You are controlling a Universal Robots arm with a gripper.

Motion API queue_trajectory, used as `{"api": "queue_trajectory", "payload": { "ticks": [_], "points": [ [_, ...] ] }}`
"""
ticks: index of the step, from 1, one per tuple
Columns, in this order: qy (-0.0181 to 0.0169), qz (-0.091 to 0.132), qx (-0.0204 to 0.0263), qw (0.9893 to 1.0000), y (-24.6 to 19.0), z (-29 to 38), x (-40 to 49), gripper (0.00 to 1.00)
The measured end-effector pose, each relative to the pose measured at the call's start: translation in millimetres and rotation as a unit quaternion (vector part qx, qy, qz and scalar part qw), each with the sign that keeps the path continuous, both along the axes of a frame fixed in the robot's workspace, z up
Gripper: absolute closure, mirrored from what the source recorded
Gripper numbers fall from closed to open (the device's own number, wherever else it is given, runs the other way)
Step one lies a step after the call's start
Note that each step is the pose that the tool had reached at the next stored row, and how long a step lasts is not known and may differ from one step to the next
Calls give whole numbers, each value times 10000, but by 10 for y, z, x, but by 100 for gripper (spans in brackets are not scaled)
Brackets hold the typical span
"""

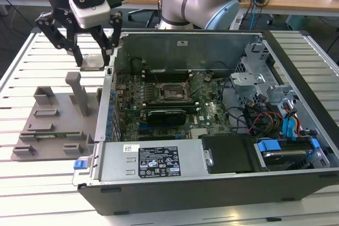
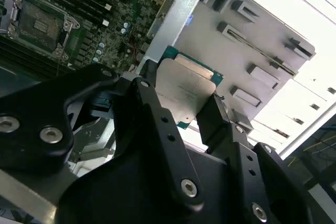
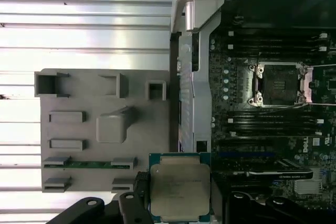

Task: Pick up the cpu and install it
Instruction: 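Pick up the cpu and move it towards the insertion slot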

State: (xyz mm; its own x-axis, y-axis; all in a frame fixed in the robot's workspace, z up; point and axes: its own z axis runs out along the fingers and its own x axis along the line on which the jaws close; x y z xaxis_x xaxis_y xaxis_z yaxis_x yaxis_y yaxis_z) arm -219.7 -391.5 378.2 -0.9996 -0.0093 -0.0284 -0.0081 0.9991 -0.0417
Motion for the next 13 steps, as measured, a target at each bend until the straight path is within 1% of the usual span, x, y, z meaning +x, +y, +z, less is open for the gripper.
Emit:
{"api": "queue_trajectory", "payload": {
  "ticks": [3,5,7,13],
  "points": [
    [0,0,0,10000,0,0,94,45],
    [0,0,0,10000,0,0,126,45],
    [0,0,0,10000,0,0,189,45],
    [0,0,0,10000,0,0,305,45]
  ]
}}
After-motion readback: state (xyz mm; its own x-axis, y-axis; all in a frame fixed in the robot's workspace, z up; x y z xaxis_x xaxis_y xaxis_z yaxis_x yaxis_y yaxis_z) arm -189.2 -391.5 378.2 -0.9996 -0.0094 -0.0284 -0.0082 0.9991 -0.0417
